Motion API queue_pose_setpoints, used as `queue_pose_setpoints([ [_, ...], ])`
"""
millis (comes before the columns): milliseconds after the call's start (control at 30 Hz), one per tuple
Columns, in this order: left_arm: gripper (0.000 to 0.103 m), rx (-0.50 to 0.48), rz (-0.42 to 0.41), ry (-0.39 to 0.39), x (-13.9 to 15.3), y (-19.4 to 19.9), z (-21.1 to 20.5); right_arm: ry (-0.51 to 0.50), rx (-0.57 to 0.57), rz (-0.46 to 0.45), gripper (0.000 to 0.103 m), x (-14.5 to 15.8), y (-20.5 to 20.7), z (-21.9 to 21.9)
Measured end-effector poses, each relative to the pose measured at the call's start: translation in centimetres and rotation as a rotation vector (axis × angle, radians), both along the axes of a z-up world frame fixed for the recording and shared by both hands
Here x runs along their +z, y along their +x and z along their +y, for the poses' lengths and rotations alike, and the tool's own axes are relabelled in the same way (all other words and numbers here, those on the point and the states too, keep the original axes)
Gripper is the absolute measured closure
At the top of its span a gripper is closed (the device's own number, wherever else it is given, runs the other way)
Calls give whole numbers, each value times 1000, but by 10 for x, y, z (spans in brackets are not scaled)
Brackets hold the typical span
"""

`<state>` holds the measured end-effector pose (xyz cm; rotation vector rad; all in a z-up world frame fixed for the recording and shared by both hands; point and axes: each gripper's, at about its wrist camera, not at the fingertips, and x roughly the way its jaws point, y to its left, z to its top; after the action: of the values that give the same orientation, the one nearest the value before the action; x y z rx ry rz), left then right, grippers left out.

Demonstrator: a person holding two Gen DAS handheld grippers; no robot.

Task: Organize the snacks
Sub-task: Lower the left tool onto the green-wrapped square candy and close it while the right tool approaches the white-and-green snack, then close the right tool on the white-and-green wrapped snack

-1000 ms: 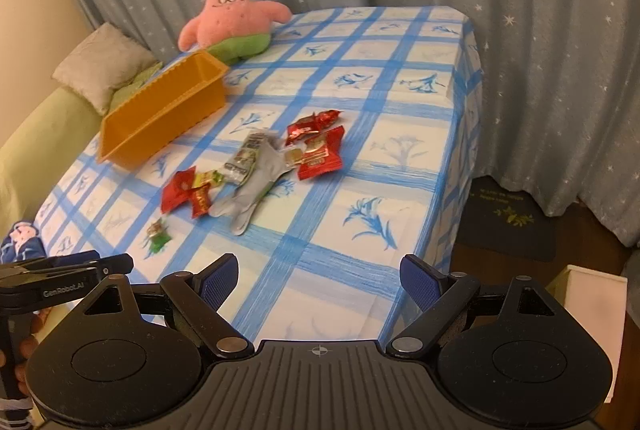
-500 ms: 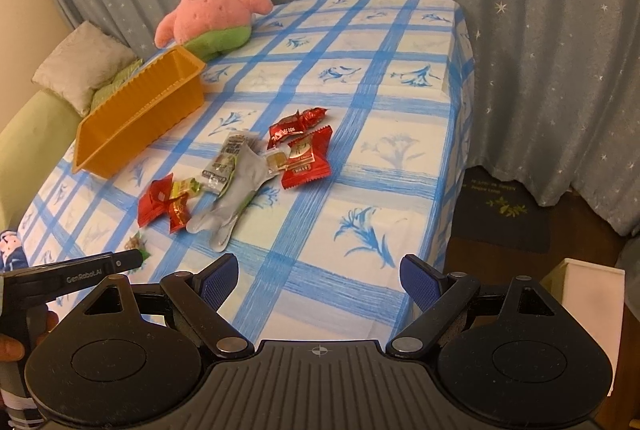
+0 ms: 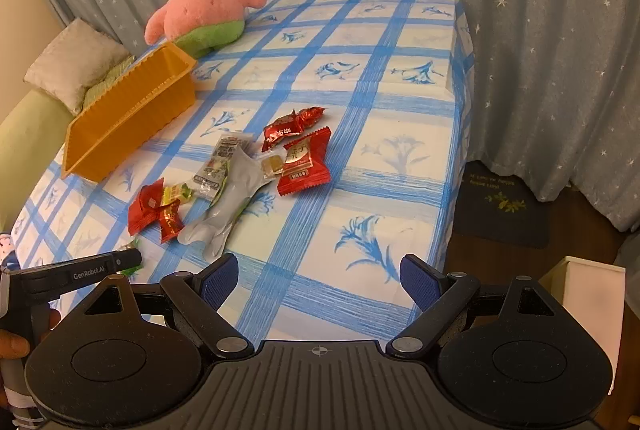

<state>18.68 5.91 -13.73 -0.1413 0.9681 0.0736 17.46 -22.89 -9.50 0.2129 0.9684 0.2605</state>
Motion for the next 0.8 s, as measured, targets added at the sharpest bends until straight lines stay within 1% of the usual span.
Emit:
queue_pose_setpoints([
  [100, 81, -17, -2, 17, 0, 1, 0, -1, 4, 4, 15, -1, 3, 3],
  [233, 82, -37, -9, 15, -1, 0, 3, 0, 13, 8, 15, -3, 6, 8],
  [433, 83, -68, -19, 49, 1, -1, 8, -3, 30, 10, 15, -7, 11, 17],
  [600, 83, -80, -31, 64, 7, -2, 12, 6, 43, 7, 16, -12, 17, 26],
  [800, 83, -80, -40, 66, 15, -1, 21, 34, 67, -20, 16, -14, 25, 41],
])
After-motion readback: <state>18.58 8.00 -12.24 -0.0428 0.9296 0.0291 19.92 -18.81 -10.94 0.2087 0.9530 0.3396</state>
